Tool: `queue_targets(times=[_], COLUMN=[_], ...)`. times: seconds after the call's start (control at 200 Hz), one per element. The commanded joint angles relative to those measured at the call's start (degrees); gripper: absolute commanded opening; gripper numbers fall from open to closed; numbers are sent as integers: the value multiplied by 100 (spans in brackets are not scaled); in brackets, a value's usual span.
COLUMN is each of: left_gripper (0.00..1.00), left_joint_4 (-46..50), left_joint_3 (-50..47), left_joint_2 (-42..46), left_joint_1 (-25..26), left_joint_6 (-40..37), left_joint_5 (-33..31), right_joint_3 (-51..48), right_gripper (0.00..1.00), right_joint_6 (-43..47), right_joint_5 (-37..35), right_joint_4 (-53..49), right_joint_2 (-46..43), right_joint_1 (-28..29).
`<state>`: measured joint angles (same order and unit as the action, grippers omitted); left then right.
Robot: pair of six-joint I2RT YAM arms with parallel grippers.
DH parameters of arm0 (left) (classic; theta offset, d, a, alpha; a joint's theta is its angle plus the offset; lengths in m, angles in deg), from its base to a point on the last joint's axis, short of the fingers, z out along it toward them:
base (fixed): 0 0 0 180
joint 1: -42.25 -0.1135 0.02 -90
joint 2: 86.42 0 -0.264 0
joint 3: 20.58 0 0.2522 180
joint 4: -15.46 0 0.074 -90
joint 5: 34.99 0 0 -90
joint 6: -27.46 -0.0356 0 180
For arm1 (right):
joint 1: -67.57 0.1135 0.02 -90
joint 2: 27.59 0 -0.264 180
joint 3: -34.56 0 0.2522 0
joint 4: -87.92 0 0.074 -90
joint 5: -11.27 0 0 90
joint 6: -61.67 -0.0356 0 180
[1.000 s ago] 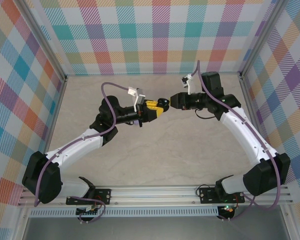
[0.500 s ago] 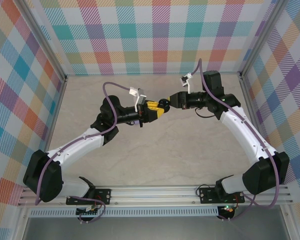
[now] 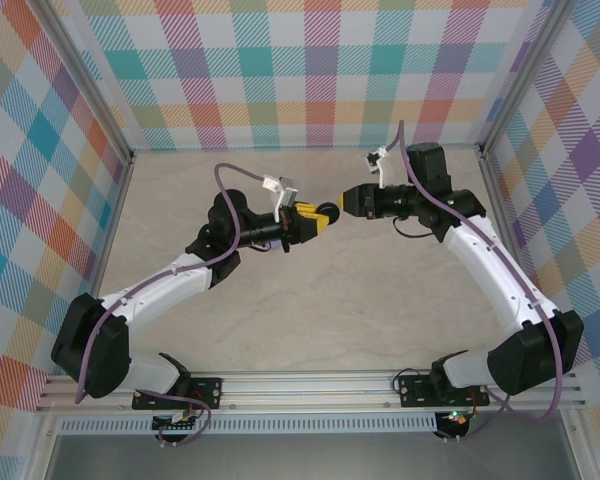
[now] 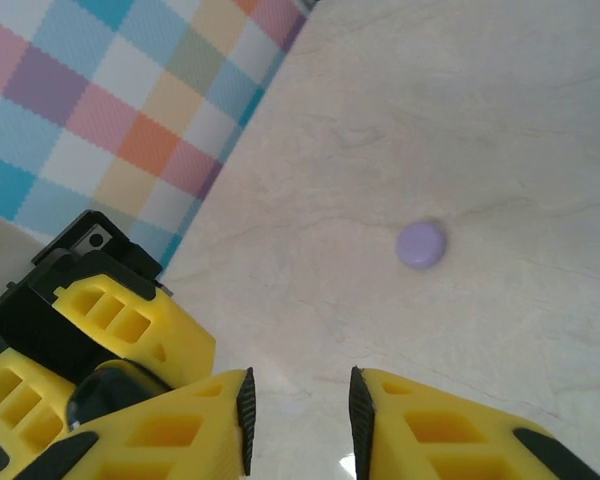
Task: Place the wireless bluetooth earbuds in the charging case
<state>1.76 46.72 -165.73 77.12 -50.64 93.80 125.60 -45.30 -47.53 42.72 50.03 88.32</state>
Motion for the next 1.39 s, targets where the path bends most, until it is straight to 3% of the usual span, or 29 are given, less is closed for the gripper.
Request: queue_targets(times=[0.0,0.22,0.585,0.8,1.14,1.205,1.39], left_gripper=[6,6,7,7,7,10,32], left_joint_4=[1049,1727,3436,3559,3639,3725,4029], left_joint_3=[446,689,1368,1554,1724,1756,1825], left_joint_2=[-208,-705,-1984,-2740,-3322,-3395,-3454], left_joint_1=[72,72,99,107,142,148,147], left_joint_6=[-299,117,1090,1649,1873,1868,1805], left_joint_5=[-579,-1391,-2018,-1486,-1268,-1301,-1533], right_joint_3=[137,-123,-781,-938,-995,-1002,-1021], right_gripper=[35,35,36,36,36,37,38], right_joint_6=[135,142,180,186,238,238,269], right_joint_5=[-1439,-2408,-2461,-2340,-2329,-2329,-2364], right_joint_4=[-709,-1079,-996,-1022,-1042,-1031,-1030], right_joint_2=[-24,60,278,485,552,567,582], right_joint_1=[34,33,31,26,25,25,25])
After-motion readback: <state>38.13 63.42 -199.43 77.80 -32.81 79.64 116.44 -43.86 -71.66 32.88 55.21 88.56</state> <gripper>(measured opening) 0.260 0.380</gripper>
